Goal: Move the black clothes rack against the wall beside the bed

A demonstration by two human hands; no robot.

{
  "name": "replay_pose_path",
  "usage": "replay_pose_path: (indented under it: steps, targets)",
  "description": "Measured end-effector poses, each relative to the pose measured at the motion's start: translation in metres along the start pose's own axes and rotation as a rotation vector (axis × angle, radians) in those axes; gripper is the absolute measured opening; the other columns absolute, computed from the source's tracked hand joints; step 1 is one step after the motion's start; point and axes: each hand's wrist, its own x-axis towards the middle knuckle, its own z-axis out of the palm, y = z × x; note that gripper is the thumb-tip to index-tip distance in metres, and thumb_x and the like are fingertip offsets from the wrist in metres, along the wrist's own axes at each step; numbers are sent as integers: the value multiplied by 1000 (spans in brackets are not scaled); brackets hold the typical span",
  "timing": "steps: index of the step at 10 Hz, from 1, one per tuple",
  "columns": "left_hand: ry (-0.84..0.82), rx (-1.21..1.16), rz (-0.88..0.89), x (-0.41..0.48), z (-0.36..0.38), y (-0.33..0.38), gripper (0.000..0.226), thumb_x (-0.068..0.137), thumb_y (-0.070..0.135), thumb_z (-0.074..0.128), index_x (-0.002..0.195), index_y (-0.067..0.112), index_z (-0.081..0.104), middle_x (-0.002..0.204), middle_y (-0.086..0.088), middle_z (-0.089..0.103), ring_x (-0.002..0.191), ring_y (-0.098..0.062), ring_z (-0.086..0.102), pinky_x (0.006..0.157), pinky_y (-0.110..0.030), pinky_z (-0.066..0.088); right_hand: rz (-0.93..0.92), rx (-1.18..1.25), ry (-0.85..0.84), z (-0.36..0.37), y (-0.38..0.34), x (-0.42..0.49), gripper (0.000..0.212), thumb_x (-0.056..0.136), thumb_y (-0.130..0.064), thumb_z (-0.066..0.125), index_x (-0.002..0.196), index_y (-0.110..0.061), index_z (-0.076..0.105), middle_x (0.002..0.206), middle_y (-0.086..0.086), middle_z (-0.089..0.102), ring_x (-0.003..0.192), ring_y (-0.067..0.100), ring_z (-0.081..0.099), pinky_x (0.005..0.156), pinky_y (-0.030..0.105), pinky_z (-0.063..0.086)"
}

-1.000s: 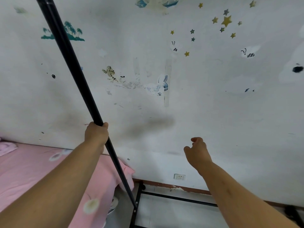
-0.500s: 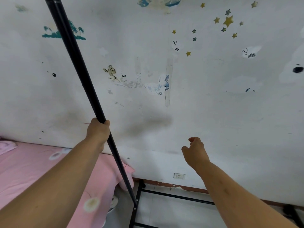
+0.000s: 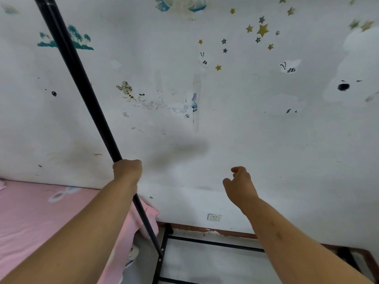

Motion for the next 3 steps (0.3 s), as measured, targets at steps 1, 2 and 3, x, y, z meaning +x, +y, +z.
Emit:
replay_pose_path:
  steps: [1,2,3]
  targets:
    - [-70,-41,-67,-20,15,-4,11,85,11,52,82,1,48,86,-12,48,75,-24,45,67,-31,38,7,19,1,-17,10,-1,46,91,-13,50,135,-14,37,136,7,44,93,24,60,73,33,48]
    - [-123,-16,-45,-41,31,-4,16,84,14,55,95,4,52,93,-11,48,81,-24,44,72,-32,35,-5,40,10,-39,20,-3,46,91,-13,50,135,-14,38,134,7,45,88,21,58,70,32,47]
    - [-150,25,-49,-69,50,-1,44,85,17,58,124,-1,46,104,-12,52,96,-30,48,81,-37,40,-22,45,36,-69,35,-3,46,91,-14,50,135,-15,38,132,7,46,79,16,56,68,31,47]
